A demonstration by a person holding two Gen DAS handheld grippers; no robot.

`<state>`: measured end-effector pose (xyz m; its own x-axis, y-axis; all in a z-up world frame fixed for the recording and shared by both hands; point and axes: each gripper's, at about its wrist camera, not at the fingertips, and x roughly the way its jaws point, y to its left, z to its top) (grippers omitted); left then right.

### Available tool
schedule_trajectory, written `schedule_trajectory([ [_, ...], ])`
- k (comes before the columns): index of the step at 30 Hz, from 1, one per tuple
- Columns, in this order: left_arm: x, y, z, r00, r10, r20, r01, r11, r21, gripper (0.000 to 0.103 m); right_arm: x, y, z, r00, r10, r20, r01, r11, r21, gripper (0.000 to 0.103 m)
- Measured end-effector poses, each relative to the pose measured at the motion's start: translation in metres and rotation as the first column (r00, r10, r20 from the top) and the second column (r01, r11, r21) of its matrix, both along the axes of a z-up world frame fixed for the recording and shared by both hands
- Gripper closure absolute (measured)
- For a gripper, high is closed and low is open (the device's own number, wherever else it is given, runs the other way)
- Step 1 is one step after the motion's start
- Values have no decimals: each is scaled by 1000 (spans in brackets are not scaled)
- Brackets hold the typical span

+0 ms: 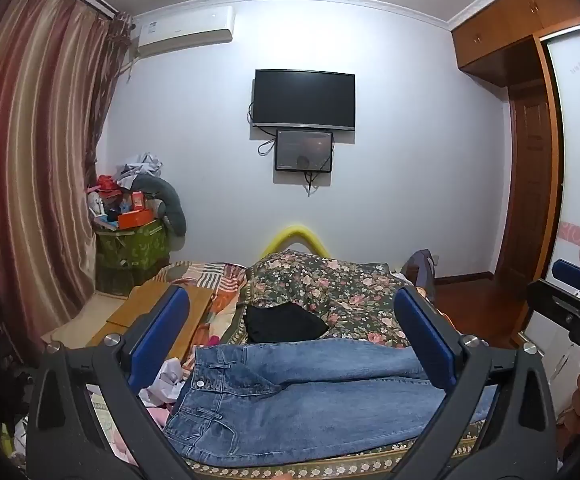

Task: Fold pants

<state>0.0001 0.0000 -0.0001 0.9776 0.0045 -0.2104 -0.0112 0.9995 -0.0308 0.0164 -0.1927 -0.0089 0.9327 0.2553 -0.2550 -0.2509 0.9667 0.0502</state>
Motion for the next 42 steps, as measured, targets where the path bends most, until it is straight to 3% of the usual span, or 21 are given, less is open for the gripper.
schedule_trajectory([
  [9, 6, 10, -5, 1000, 6, -3, -6, 999, -49, 0, 0, -1, 1, 1000, -3, -1, 3, 1000, -11, 0],
  [42, 8, -3, 3, 999, -32, 14, 32, 999, 9, 0, 2, -14, 0, 1000, -27, -9, 27, 1000, 5, 0],
])
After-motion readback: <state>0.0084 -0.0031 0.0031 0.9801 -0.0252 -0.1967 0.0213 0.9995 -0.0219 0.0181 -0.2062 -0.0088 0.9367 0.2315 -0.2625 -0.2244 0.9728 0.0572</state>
